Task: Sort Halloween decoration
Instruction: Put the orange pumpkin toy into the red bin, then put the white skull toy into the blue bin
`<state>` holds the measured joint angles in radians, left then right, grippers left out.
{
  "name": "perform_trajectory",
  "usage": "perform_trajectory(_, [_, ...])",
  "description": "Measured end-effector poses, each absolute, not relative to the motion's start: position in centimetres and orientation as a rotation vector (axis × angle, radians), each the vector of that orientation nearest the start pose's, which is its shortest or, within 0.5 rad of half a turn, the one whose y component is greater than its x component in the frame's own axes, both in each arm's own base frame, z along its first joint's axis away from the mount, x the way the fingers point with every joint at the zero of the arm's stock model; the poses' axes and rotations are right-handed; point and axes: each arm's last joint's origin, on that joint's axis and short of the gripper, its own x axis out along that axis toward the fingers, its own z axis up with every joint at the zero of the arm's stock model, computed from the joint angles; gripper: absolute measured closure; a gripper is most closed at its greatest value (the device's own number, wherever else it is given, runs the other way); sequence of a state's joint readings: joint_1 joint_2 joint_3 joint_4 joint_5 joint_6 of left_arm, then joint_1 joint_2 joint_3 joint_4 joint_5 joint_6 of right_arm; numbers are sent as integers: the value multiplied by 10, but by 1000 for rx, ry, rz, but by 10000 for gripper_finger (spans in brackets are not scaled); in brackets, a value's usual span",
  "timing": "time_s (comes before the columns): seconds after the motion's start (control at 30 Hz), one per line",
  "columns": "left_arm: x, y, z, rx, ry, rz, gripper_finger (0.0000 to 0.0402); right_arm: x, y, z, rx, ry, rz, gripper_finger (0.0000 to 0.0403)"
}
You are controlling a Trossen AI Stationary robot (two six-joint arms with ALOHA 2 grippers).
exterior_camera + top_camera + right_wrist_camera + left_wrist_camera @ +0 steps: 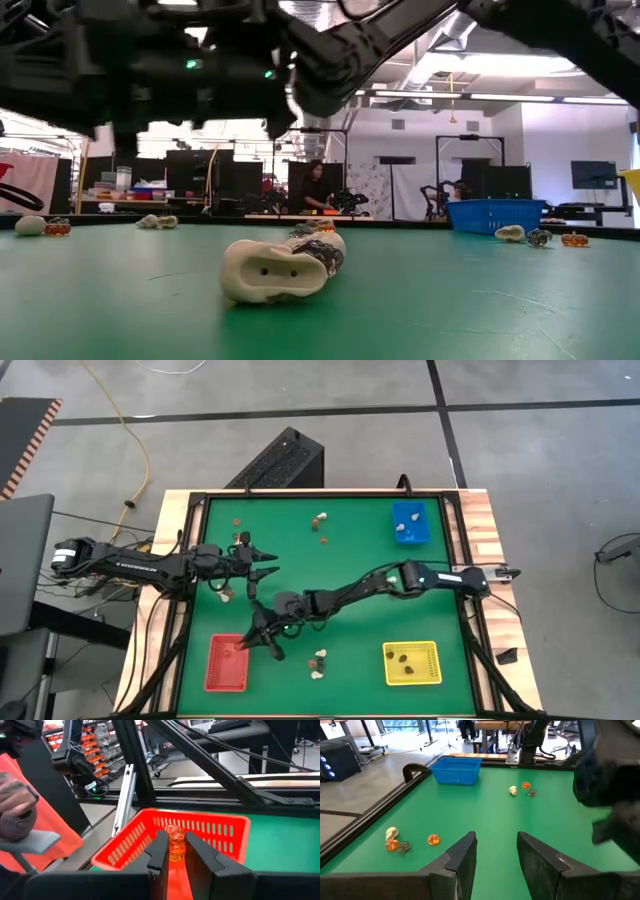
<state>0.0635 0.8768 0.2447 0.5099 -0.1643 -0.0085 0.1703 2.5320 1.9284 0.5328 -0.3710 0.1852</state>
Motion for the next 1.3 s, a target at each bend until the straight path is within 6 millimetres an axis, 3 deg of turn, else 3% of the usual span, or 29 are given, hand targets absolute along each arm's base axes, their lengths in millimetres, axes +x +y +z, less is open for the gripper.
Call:
perform_trajectory(0.13, [179,16,198,2,121,228,269,565,107,151,218,151,546,313])
perform_trajectory(0.3, [179,16,198,3,120,228,269,569,100,153,217,145,578,261])
perform_trajectory(0.47, [179,16,198,6,122,228,269,570,87,153,259,161,582,204])
perform_trajectory(0.6, [178,17,198,16,136,264,269,570,69,151,289,241,644,182])
perform_trajectory(0.67, [175,19,199,14,146,329,269,568,58,155,307,298,684,180])
perform_trajectory(0.77, [169,21,206,4,146,440,269,560,44,177,314,383,726,182])
perform_trajectory(0.9, [156,24,220,-16,198,577,269,534,31,202,234,601,724,189])
perform_trajectory(1.1, [149,34,250,-111,404,696,269,473,7,247,46,969,607,198])
perform_trajectory(1.17, [152,42,251,-173,515,739,269,454,-4,262,22,1061,562,201])
perform_trajectory(1.3, [166,67,237,-314,772,784,269,415,-25,272,83,1168,516,206])
